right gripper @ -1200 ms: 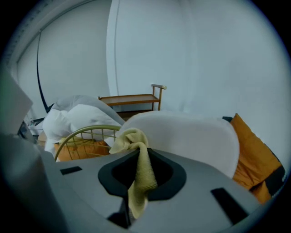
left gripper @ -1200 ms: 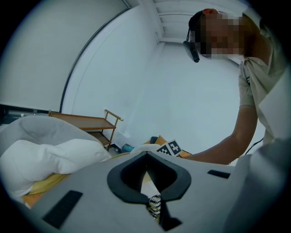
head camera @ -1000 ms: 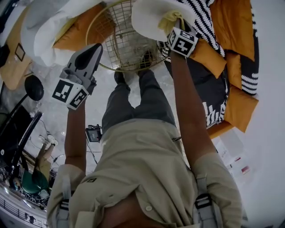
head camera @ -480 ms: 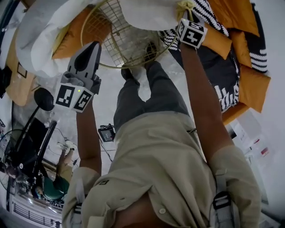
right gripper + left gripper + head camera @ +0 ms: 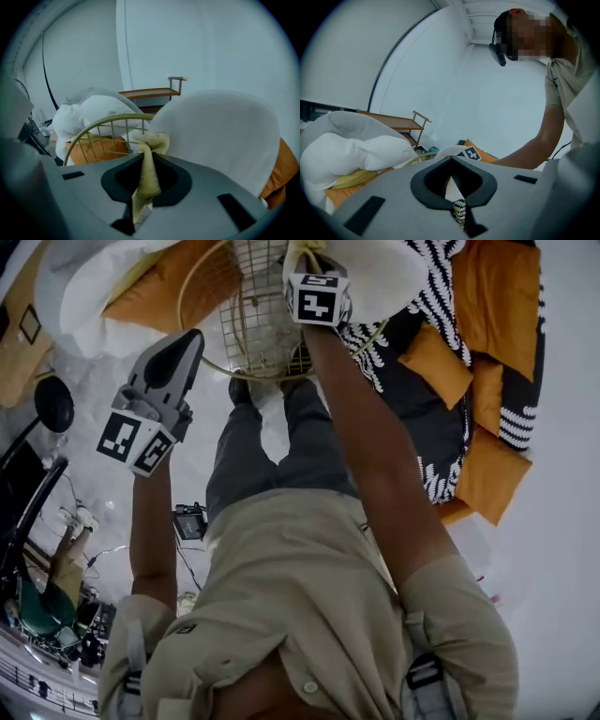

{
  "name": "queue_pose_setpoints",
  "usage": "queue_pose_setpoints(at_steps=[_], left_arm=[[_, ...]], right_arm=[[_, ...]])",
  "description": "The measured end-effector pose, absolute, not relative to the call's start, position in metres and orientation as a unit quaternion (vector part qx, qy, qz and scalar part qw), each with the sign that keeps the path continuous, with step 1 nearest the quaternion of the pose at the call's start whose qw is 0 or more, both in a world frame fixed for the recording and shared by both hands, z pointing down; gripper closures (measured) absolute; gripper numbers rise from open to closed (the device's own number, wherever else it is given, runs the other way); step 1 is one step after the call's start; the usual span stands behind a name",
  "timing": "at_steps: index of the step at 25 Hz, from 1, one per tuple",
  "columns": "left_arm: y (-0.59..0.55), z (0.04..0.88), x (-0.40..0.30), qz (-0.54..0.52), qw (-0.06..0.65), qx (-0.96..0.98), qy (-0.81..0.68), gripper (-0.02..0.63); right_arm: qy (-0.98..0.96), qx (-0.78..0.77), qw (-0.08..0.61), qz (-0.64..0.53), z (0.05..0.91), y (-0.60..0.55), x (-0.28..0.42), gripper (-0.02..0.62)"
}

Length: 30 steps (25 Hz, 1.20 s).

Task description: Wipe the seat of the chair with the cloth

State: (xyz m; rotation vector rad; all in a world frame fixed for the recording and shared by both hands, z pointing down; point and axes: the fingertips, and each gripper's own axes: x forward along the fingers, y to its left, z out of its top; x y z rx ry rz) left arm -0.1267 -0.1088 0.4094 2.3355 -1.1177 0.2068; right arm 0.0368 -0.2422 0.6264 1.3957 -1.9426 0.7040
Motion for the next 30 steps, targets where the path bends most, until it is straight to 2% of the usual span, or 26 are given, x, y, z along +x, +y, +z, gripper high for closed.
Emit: queue_pose_setpoints(at_steps=[3, 6, 9, 15, 18, 24, 30], left_arm=[[-0.105, 0.414, -0.136, 0.081, 0.270, 0.862, -0.421, 0.591], [-0.106, 0.416, -0.133, 0.082, 0.269, 0.864, -0.417, 0.591], [-0.109, 0.411, -0.119, 0.080, 0.264, 0.871, -0.406, 0.591], [-0.115, 0.402, -0.084, 0.080, 0.256, 0.886, -0.379, 0.591], [-0.115, 0.403, -0.066, 0.088, 0.256, 0.892, -0.363, 0.591], [-0.118, 0.402, -0.046, 0.090, 0.251, 0.898, -0.351, 0.591], [-0.114, 0.408, -0.061, 0.083, 0.255, 0.889, -0.370, 0.591]], right_arm=[[-0.754, 0.516, 0.309, 0.264, 0.623, -0.249, 0.014, 0.549], [-0.748, 0.525, 0.310, 0.261, 0.623, -0.246, 0.034, 0.549], [-0.714, 0.561, 0.314, 0.276, 0.627, -0.233, 0.096, 0.549], [-0.598, 0.685, 0.298, 0.289, 0.610, -0.197, 0.283, 0.549], [-0.576, 0.708, 0.292, 0.286, 0.600, -0.183, 0.327, 0.549], [-0.579, 0.708, 0.289, 0.283, 0.602, -0.179, 0.334, 0.549], [-0.601, 0.690, 0.292, 0.279, 0.614, -0.191, 0.278, 0.549]])
